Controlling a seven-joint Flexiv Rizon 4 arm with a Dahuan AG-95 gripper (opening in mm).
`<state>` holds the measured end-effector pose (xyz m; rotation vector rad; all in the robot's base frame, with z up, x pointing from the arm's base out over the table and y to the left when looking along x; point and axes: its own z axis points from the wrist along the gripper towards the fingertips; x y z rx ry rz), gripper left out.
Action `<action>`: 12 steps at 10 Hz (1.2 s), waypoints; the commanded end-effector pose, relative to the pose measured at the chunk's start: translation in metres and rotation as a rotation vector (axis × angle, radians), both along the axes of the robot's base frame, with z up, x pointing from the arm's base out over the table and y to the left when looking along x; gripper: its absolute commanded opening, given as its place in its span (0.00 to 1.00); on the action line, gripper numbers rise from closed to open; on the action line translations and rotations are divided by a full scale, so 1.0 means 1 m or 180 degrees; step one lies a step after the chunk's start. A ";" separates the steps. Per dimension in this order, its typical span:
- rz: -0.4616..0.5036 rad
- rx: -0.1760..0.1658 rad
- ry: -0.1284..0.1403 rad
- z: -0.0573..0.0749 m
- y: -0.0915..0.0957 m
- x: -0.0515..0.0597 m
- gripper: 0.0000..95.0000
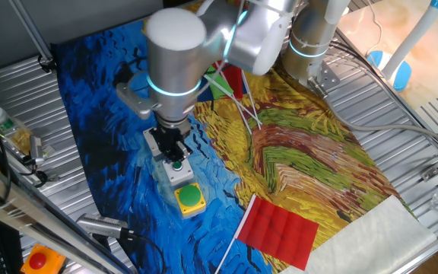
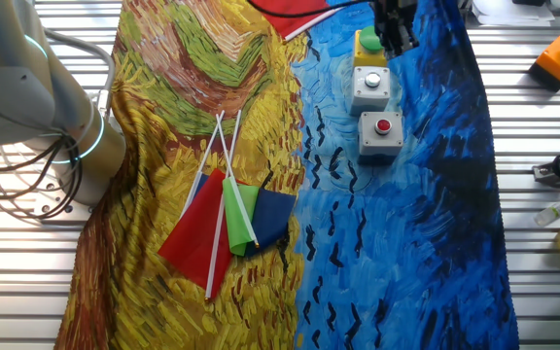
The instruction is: Press three buttons from left to right in sequence
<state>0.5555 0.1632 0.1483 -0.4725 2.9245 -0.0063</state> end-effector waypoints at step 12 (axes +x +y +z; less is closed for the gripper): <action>-0.0051 -0.0095 0.0039 0.001 0.011 -0.014 0.00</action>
